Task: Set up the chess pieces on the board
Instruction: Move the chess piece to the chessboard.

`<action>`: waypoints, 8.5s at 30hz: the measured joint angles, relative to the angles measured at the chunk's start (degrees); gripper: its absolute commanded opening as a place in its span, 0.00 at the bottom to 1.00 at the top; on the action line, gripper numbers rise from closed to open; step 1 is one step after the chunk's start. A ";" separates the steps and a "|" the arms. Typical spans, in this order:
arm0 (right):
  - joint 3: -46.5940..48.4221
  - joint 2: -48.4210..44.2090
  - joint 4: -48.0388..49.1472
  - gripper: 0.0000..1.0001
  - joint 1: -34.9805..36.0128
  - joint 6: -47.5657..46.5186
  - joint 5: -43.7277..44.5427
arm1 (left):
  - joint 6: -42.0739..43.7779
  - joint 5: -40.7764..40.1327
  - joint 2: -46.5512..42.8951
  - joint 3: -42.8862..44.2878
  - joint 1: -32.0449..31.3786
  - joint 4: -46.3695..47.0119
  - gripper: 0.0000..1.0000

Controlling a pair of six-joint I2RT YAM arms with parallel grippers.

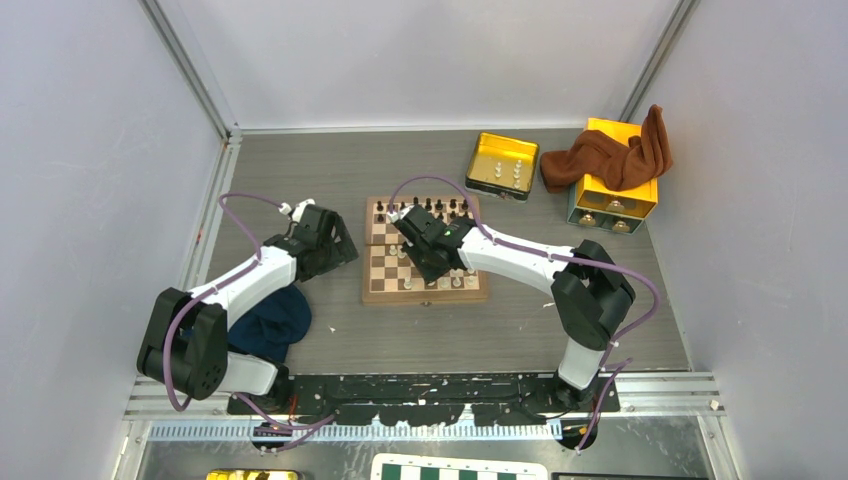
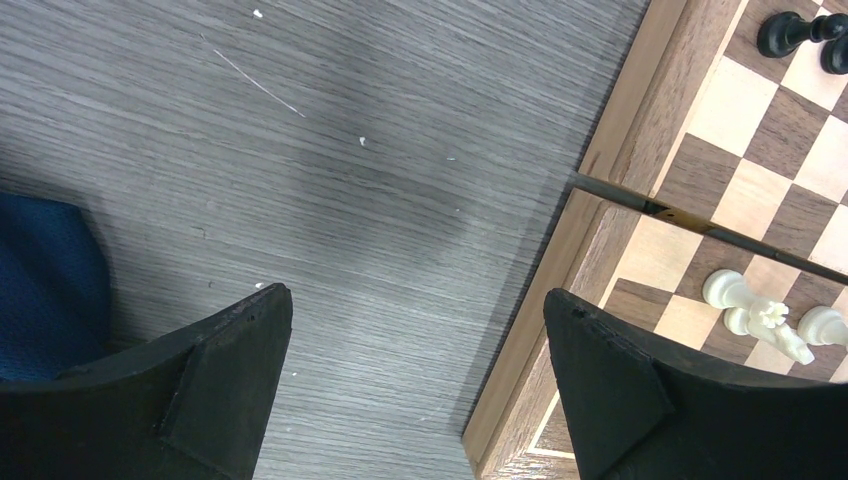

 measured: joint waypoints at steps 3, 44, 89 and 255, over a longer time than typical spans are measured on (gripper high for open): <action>0.00 0.00 0.00 0.07 -0.02 0.00 0.00 | 0.00 0.00 0.02 0.09 0.00 0.00 0.97; 0.00 0.02 -0.02 0.28 -0.76 0.35 -1.84 | 0.02 0.07 0.87 0.28 0.00 0.02 0.97; 10.05 0.02 -3.45 0.42 -0.76 -0.48 -2.51 | 0.02 0.44 0.85 0.28 0.00 0.07 0.97; 7.19 5.44 -2.23 0.01 0.61 -3.23 -9.55 | 1.68 1.79 -1.55 0.85 4.76 -0.04 0.99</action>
